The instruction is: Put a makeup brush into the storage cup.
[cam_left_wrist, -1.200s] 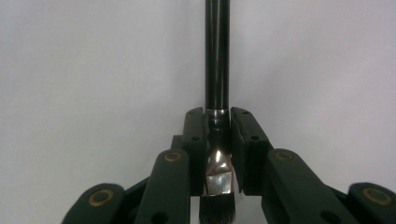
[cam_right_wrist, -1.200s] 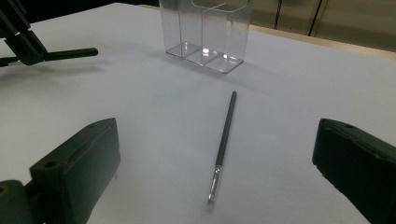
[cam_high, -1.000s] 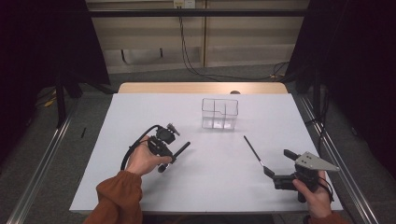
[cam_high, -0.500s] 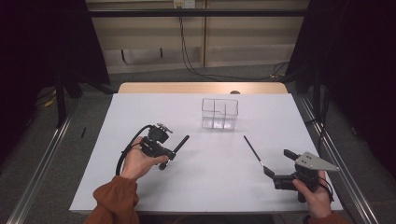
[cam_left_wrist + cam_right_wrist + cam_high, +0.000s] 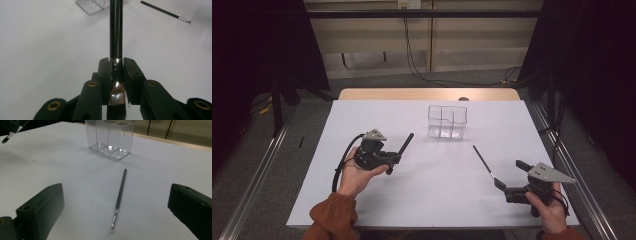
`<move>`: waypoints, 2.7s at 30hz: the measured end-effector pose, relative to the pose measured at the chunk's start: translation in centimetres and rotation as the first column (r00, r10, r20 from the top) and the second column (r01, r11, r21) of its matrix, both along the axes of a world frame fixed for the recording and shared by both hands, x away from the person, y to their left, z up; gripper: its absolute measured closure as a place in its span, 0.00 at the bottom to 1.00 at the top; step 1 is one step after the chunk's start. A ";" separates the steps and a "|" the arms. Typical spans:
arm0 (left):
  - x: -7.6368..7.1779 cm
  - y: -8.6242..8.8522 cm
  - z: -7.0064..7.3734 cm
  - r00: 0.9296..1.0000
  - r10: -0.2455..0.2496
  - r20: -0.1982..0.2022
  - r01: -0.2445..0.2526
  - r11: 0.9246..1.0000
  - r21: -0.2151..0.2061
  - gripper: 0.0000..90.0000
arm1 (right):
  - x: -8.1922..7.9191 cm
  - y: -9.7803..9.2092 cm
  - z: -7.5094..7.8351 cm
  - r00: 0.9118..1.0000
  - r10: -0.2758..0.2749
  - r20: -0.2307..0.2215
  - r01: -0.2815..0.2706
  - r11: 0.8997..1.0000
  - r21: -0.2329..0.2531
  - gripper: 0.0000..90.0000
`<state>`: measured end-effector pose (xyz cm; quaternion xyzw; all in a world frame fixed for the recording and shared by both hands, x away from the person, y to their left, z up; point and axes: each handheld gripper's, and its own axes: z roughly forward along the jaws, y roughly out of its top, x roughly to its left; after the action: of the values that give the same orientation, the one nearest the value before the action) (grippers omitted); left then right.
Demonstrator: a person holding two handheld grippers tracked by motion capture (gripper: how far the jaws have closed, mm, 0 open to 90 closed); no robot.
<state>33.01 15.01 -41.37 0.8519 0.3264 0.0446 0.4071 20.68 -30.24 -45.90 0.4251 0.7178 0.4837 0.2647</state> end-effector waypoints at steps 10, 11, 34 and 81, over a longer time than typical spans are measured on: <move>-0.3 0.6 -0.2 0.998 -0.003 0.064 0.010 0.994 -0.108 0.85 | -0.1 0.0 0.0 1.000 0.006 0.003 -0.006 1.000 0.004 0.00; -0.4 0.7 -0.2 0.997 -0.003 0.079 0.012 0.993 -0.116 0.86 | -0.1 0.0 0.0 1.000 0.005 0.004 -0.005 1.000 0.004 0.00; -1.2 -2.5 1.1 0.977 -0.166 0.133 0.191 0.960 -0.205 0.86 | 0.1 0.2 0.3 0.999 0.031 0.026 -0.032 0.999 0.023 0.00; -1.9 -7.4 2.8 0.911 -0.407 0.068 0.411 0.911 -0.045 0.86 | 3.9 6.8 2.9 0.890 0.454 -0.038 -0.455 0.891 -0.005 0.01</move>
<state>31.13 7.59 -38.55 0.8875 0.1302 -0.0265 0.4412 24.53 -23.40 -42.97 0.2523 0.8051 0.5197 0.1343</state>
